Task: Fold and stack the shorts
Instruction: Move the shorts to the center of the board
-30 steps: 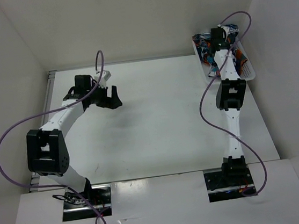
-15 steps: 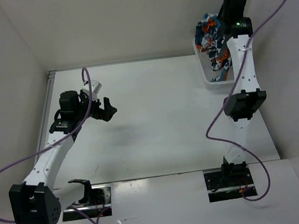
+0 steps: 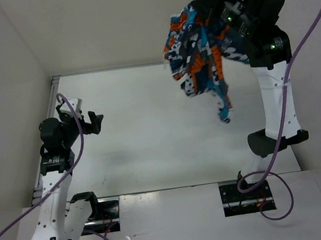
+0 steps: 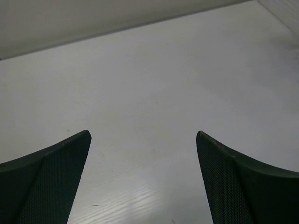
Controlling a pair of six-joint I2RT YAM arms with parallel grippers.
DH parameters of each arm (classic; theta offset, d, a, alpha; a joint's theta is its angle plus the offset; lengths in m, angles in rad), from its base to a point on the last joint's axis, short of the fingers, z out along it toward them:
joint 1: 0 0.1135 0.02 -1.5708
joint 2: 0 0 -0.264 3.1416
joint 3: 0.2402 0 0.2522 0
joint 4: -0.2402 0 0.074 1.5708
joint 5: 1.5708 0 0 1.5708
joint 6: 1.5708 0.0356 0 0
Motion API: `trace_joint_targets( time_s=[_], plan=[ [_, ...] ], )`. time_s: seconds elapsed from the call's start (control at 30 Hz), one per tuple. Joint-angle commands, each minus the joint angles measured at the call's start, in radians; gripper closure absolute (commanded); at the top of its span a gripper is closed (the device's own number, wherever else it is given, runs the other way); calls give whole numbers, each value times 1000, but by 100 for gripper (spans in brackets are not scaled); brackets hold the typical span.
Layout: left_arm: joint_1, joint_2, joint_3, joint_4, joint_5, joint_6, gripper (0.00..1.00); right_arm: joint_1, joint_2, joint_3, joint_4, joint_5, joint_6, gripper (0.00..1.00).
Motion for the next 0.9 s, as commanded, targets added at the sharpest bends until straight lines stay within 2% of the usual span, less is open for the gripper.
trace_joint_targets(
  time_s=[0.0,0.03,0.07,0.1,0.13,0.17,0.2,0.27,0.3,0.37,0.4,0.5,0.53,0.63,0.73,0.77,0.87],
  plan=[
    [62,-71,-23,74,11,5,0,-4,14,-146,-12,-375,51,100],
    [88,-80,-23,74,11,5,0,-4,14,-174,-12,-358,51,100],
    [99,-89,-32,74,11,5,0,-4,14,-224,-12,-325,51,93],
    [110,-100,-33,74,20,5,0,-4,14,-252,-12,-205,39,45],
    [124,-100,-33,74,20,5,0,-4,14,-280,-12,-112,19,27],
    [124,-100,-33,83,32,5,0,-4,14,-339,-12,0,1,15],
    [124,-109,-33,84,44,5,0,-4,25,-363,-12,201,-25,14],
    [133,-109,-33,84,55,5,0,13,25,-415,-12,283,-144,14],
    [133,-118,-33,74,55,5,0,77,2,-435,-3,357,-192,14],
    [144,-127,-33,74,66,5,0,168,-58,-531,8,409,-296,10],
    [153,-127,-43,74,66,5,0,212,-75,-574,8,409,-370,10],
    [162,-137,-57,74,77,5,0,344,-139,-815,-56,355,-450,8],
    [162,-137,-66,74,86,5,0,399,-156,-954,-56,367,-462,8],
    [186,-157,-66,62,86,5,0,467,-192,-1131,-56,367,-476,8],
    [213,-175,-86,62,86,5,0,567,-192,-1244,-16,334,-476,6],
    [228,-186,-98,62,86,5,0,606,-192,-1277,5,334,-476,3],
    [252,-199,-109,62,95,5,0,630,-141,-1393,102,355,-476,2]
  ],
)
